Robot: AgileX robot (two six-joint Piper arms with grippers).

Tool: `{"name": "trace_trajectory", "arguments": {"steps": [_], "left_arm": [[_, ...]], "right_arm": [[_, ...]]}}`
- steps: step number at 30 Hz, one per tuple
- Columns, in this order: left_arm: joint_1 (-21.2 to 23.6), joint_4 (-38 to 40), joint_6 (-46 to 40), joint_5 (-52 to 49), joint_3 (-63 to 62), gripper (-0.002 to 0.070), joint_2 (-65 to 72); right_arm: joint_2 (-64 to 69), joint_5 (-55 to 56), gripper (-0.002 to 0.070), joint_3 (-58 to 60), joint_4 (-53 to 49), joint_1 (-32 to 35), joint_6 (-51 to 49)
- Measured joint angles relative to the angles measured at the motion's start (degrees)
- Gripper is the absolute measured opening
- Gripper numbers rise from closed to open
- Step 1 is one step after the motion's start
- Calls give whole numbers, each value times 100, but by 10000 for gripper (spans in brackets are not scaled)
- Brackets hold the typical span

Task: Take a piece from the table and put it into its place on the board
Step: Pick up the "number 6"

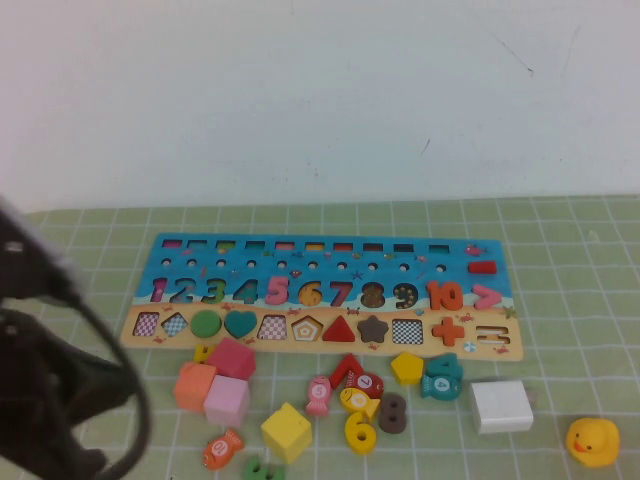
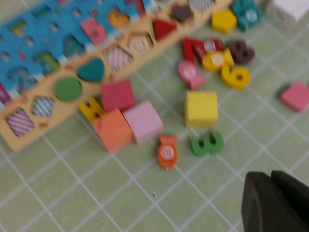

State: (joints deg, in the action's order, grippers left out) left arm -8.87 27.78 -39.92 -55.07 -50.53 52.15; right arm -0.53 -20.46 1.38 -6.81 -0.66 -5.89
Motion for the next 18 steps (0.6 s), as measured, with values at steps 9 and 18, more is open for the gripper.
{"name": "trace_trajectory", "arguments": {"steps": [9,18], "left_arm": [[-1967,-1423,1666,422,-279,-1,1489],[-3264,-1762,2290,548,-1283,-1,3427]], "right_arm": [[0,0,-1,0,0,0,0],[0,0,-1,0,-9,0,0]]}}
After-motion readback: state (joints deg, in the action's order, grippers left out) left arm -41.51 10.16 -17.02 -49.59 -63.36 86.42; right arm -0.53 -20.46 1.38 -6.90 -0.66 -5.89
